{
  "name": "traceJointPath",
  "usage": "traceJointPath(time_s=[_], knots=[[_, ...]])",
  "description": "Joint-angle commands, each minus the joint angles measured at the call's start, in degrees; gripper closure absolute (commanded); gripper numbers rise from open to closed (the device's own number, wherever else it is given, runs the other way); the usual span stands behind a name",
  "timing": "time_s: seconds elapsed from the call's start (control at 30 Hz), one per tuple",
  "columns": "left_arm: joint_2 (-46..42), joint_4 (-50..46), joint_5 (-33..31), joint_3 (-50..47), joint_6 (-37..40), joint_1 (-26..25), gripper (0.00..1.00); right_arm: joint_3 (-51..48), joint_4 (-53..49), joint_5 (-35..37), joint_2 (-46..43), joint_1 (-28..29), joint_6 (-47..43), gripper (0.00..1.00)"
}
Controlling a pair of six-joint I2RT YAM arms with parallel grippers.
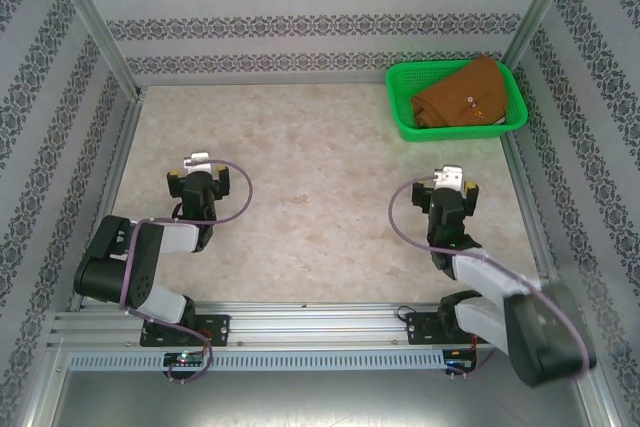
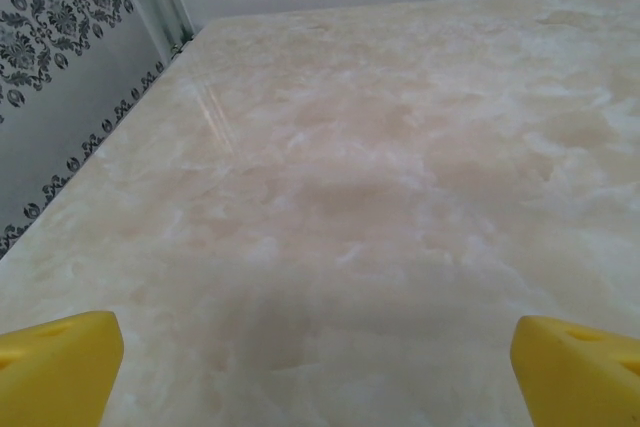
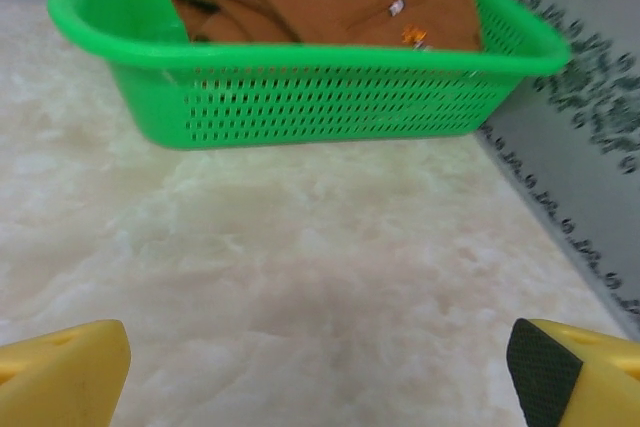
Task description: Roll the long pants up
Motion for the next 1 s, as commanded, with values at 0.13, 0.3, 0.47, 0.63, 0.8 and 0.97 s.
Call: traceJointPath(time_s=[0.13, 0.3, 0.47, 0.63, 0.8, 0.97], knots=[[1.08, -3.79, 6.55, 2.81, -1.0, 3.13, 0.0, 4.26, 21.19, -16.89, 19.39, -6.99, -0.48, 0.02], [1.37, -5.4, 10.12, 3.93, -1.76, 4.78, 0.0, 8.43, 14.56, -24.14, 19.58, -9.52, -0.09, 0.02], [1.34, -5.43, 10.26, 3.98, -1.77, 4.88, 0.0, 8.37, 14.94, -23.99, 19.54, -9.75, 0.36, 0.02], [1.29, -5.41, 10.28, 3.93, -1.77, 4.85, 0.0, 8.52, 14.46, -24.07, 19.5, -9.64, 0.19, 0.02], [1.34, -5.41, 10.26, 3.92, -1.77, 4.85, 0.0, 8.88, 13.97, -24.36, 19.71, -9.75, 0.17, 0.02], [1.37, -5.46, 10.35, 3.94, -1.77, 4.83, 0.0, 8.34, 14.79, -24.45, 19.43, -9.82, 0.19, 0.02]])
